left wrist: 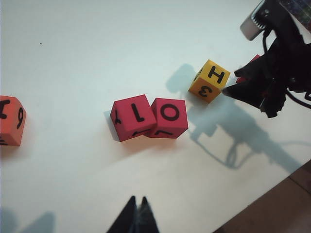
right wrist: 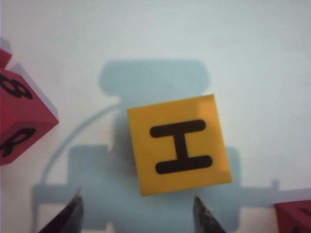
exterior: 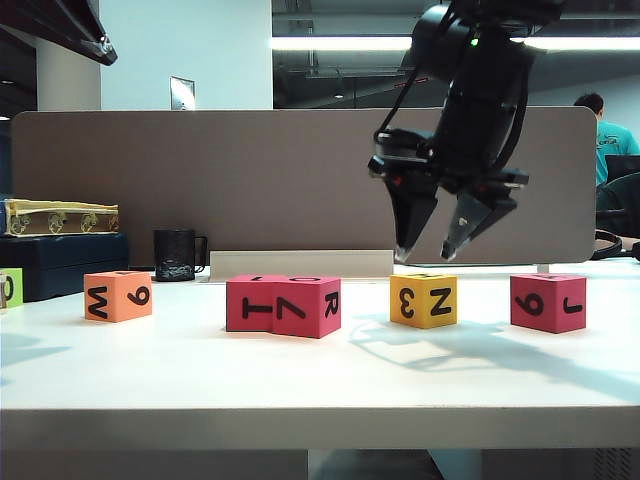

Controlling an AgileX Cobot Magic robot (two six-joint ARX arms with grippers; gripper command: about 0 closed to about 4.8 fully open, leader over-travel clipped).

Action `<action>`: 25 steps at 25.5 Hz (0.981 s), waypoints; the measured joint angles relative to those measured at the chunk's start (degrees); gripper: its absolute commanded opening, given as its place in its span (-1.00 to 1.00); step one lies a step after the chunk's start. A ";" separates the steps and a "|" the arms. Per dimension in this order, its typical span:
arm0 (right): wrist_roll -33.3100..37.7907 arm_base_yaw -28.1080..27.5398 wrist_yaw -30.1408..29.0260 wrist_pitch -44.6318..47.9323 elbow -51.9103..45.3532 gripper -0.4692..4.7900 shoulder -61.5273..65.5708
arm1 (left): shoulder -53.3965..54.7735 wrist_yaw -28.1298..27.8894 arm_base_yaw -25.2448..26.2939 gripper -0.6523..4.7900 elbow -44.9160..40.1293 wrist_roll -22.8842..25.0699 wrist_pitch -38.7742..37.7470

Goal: Select the appropriate blocks from the scattered letter blocks on the table and arrange them in a row to spell out "ALOHA".

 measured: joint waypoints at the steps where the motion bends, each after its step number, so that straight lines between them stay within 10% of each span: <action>1: 0.46 0.00 -0.22 -0.50 -0.02 0.26 0.33 | -0.02 -0.02 0.02 -0.78 0.02 0.00 0.00; 4: 1.31 0.00 -1.29 -2.60 -0.02 0.26 0.46 | -0.02 -0.07 0.02 -0.78 0.00 0.00 -0.74; 13: 3.34 0.74 -12.15 -0.96 0.00 -0.85 1.25 | 0.00 -0.11 0.04 -0.78 0.02 0.00 -0.74; 25: 3.34 0.61 -4.50 0.74 0.04 -0.85 6.86 | 0.00 -0.09 0.02 -0.78 0.02 0.20 -1.14</action>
